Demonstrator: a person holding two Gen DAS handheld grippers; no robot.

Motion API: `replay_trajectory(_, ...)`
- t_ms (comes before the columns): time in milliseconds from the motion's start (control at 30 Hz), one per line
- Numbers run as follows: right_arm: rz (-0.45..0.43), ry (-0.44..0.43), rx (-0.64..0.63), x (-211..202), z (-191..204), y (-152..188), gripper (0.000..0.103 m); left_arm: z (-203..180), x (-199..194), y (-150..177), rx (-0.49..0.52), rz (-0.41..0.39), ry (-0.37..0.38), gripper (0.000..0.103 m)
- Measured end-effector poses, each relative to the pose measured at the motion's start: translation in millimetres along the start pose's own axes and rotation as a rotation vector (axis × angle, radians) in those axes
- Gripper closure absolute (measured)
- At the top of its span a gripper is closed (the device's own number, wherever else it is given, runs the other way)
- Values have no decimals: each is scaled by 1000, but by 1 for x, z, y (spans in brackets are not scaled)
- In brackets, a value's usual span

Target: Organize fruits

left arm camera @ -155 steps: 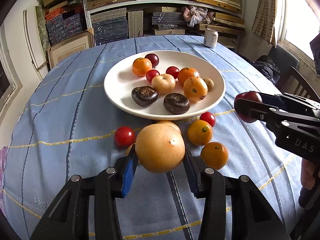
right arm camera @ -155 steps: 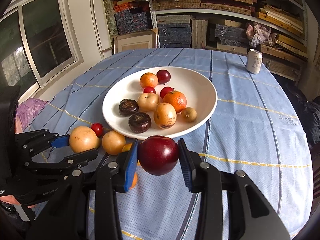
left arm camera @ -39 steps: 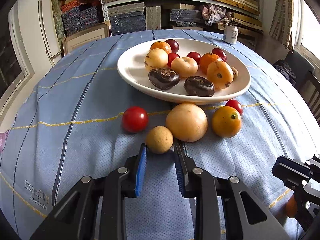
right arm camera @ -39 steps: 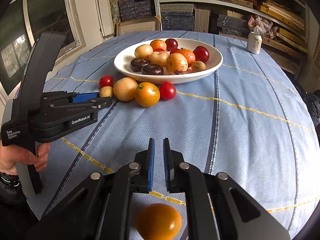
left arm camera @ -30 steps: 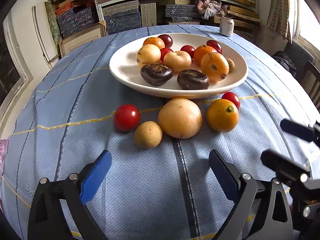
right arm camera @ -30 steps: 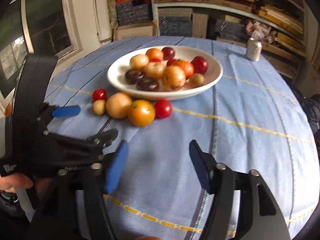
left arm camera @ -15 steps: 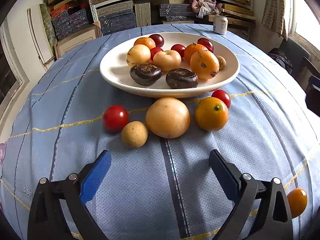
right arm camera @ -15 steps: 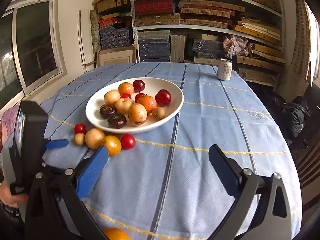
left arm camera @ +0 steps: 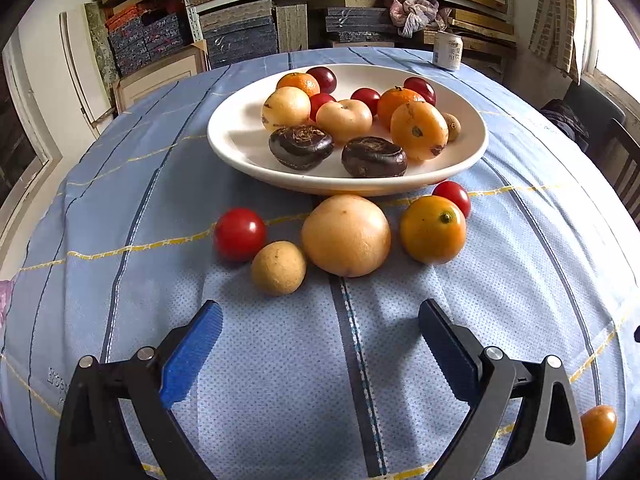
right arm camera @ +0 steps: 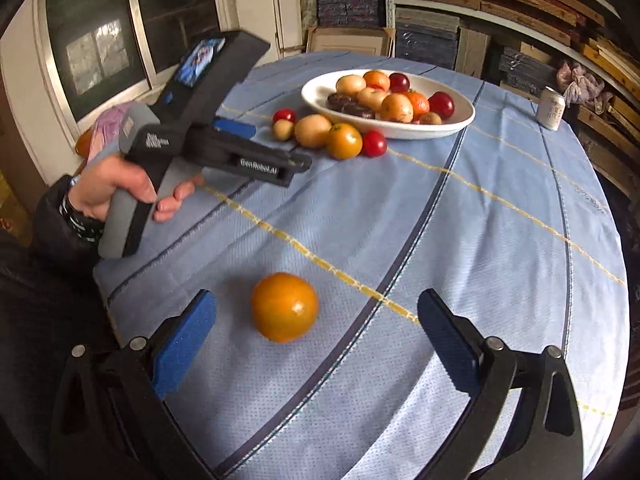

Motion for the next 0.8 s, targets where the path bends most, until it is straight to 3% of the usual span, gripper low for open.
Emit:
replay_trajectory(167, 113, 69, -87, 34, -16, 4, 4, 6, 0, 2, -29, 6, -13, 4)
replay_trajectory(467, 4, 184, -142, 31, -33, -34, 4, 9, 0, 3, -35, 8, -8, 4)
replay_trajectory(567, -73, 301, -19, 19, -58, -38, 4, 10, 0, 3, -41, 10, 1, 3)
replay_trajectory(633, -86, 306, 188, 12, -83, -28, 4, 10, 1, 3, -43, 11, 6, 3)
replay_trajectory(700, -35, 268, 363, 18, -103, -13, 4, 9, 1, 2, -43, 11, 7, 3)
replay_trajectory(800, -75, 352, 385, 8, -111, -16, 6, 8, 1, 0, -38, 10, 1, 3)
Point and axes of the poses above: each gripper's, at about its wrist camera, not at the fingertips, and x roughly the way its jaws point, z to its left, y to its underside, the point moved 10 cm from there along x, roughly the way its jaws point, and after that the axes turned 10 degrees about x, right-handed, at the moved point
